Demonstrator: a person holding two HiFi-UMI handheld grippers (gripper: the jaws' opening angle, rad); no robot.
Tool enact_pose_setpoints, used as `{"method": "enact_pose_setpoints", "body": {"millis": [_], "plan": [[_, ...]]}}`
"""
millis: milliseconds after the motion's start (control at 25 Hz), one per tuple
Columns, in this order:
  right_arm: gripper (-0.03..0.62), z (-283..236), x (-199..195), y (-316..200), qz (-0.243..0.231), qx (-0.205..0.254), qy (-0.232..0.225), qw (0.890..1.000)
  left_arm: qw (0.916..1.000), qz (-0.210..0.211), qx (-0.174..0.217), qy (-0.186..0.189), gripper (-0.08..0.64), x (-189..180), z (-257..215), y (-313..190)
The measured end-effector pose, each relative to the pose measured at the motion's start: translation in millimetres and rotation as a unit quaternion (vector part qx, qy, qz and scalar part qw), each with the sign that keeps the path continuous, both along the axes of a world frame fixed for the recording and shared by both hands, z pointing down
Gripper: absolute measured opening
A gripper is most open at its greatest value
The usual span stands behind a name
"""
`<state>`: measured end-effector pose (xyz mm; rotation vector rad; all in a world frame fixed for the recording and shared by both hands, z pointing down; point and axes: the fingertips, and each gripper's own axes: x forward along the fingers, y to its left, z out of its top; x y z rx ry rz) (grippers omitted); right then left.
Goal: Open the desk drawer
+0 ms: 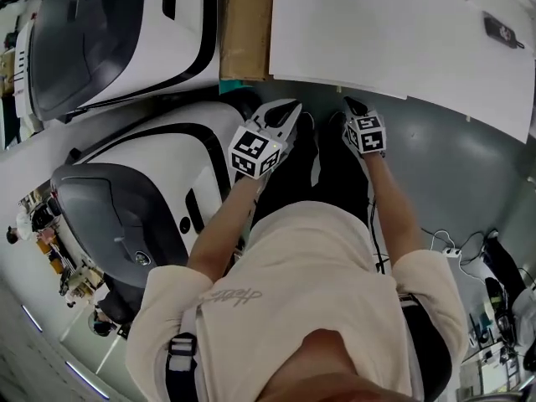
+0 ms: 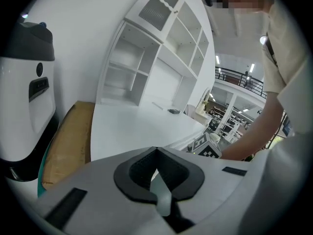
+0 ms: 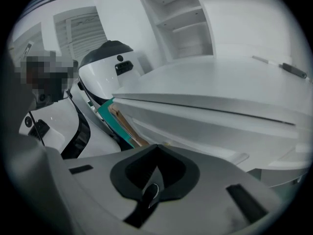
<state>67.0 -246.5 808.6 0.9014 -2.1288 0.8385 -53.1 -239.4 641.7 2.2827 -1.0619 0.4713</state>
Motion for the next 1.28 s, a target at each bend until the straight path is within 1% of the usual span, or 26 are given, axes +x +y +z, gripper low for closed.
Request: {"method": "enact_pose_setpoints", "body": {"millis": [80, 200, 240, 280, 320, 360, 400, 560, 760, 920, 960, 1040, 1160, 1280], "plan": [[-0.005, 12, -4, -4, -0.005, -0.004, 0.003, 1.0, 1.0, 0.001, -0.003, -0.003, 0.0, 1, 7, -1], [-0.003, 27, -8, -6, -0.005, -0.023, 0.005, 1.0, 0.9999, -0.006, -0.007, -0.004, 0.0, 1, 13, -2], [0.063, 31, -9, -6, -0.005, -0.031, 0.006, 0.999, 0.9999, -0.01, -0.009, -0.003, 0.0, 0, 15, -2], [0.179, 35, -10, -6, -0.004, -0.037, 0.007, 0.999, 0.9999, -0.013, -0.01, -0.002, 0.0, 0, 17, -2], [0.178, 38, -10, -6, -0.003, -0.041, 0.008, 0.999, 0.9998, -0.015, -0.012, -0.001, 0.0, -1, 18, -1], [0.141, 40, -9, -7, -0.001, -0.042, 0.01, 0.999, 0.9998, -0.017, -0.012, -0.001, 0.0, -2, 19, -1], [0.132, 42, -9, -9, 0.002, -0.043, 0.012, 0.999, 0.9997, -0.02, -0.013, -0.002, 0.0, -4, 20, 0], [0.131, 50, -10, -12, 0.012, -0.054, 0.012, 0.998, 0.9993, -0.031, -0.017, -0.007, 0.0, -14, 24, 2], [0.132, 62, -13, -19, 0.036, -0.072, 0.01, 0.997, 0.9986, -0.047, -0.021, -0.013, 0.0, -28, 25, 5], [0.13, 75, -20, -22, 0.072, -0.101, -0.003, 0.992, 0.9978, -0.057, -0.028, -0.017, 0.0, -37, 29, 8], [0.12, 77, -22, -23, 0.081, -0.104, -0.005, 0.991, 0.9976, -0.06, -0.029, -0.017, 0.0, -39, 30, 9], [0.094, 79, -23, -25, 0.092, -0.106, -0.002, 0.99, 0.9974, -0.063, -0.031, -0.019, 0.0, -40, 31, 11], [0.092, 80, -25, -26, 0.103, -0.102, 0.001, 0.989, 0.9974, -0.062, -0.032, -0.018, 0.0, -40, 32, 13], [0.087, 80, -26, -26, 0.107, -0.108, -0.001, 0.988, 0.9976, -0.06, -0.032, -0.014, 0.0, -40, 33, 11]]}}
